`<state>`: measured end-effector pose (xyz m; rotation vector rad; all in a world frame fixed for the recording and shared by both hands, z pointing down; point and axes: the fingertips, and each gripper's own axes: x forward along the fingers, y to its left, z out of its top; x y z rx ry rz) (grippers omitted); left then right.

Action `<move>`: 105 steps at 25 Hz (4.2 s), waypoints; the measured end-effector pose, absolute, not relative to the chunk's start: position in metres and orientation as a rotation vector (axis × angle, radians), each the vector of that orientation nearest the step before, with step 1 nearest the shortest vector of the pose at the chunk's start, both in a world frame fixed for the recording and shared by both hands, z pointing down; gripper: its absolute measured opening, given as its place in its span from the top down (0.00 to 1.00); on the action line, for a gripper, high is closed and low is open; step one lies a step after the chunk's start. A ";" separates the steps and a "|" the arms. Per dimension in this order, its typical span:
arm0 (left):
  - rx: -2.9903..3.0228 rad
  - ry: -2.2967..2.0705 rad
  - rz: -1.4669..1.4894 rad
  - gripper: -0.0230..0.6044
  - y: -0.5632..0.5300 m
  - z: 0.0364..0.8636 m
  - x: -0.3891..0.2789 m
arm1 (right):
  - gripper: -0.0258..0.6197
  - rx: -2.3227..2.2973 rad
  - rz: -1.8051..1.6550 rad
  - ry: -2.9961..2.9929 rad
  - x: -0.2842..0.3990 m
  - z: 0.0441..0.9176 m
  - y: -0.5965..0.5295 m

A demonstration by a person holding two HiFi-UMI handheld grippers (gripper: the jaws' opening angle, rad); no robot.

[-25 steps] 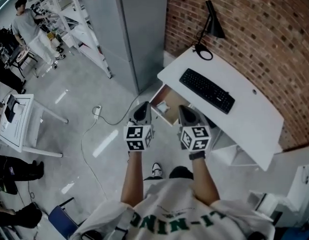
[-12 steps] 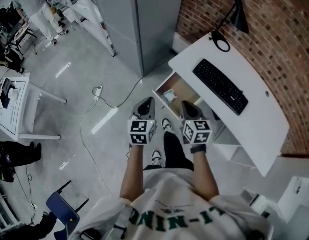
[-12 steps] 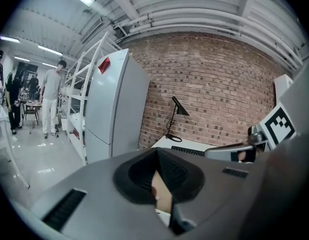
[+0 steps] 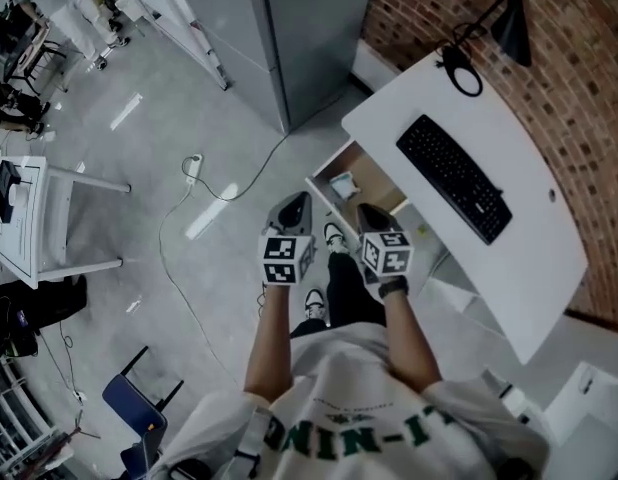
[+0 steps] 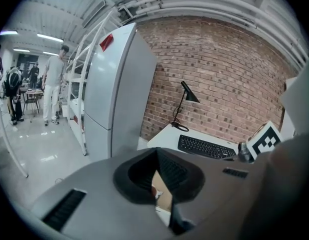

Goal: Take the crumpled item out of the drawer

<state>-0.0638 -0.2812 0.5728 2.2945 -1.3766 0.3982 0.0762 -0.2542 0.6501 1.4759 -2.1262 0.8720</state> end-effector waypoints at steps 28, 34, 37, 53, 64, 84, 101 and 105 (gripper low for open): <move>2.026 -1.252 0.474 0.97 -0.362 0.762 -0.038 | 0.84 1.057 0.894 -1.859 0.088 0.900 -0.353; 2.002 -1.240 0.491 0.97 -0.366 0.792 -0.044 | 0.72 0.953 0.844 -1.782 0.092 0.955 -0.353; 2.009 -1.233 0.487 0.97 -0.367 0.802 -0.043 | 0.70 0.931 0.800 -1.763 0.098 0.980 -0.355; 1.977 -1.208 0.473 0.97 -0.352 0.829 -0.052 | 0.84 0.958 0.866 -1.688 0.096 1.012 -0.350; 2.005 -1.242 0.420 0.97 -0.337 0.778 -0.071 | 0.87 1.084 0.847 -1.763 0.088 0.930 -0.339; 2.152 -1.229 0.390 0.97 -0.254 0.660 -0.044 | 0.88 1.585 0.725 -1.938 0.134 0.721 -0.250; 2.498 -1.467 0.267 0.97 -0.206 0.480 -0.055 | 0.88 1.943 0.416 -2.190 0.131 0.495 -0.195; 2.542 -1.508 0.205 0.97 -0.201 0.455 -0.062 | 0.88 1.957 0.330 -2.239 0.121 0.473 -0.191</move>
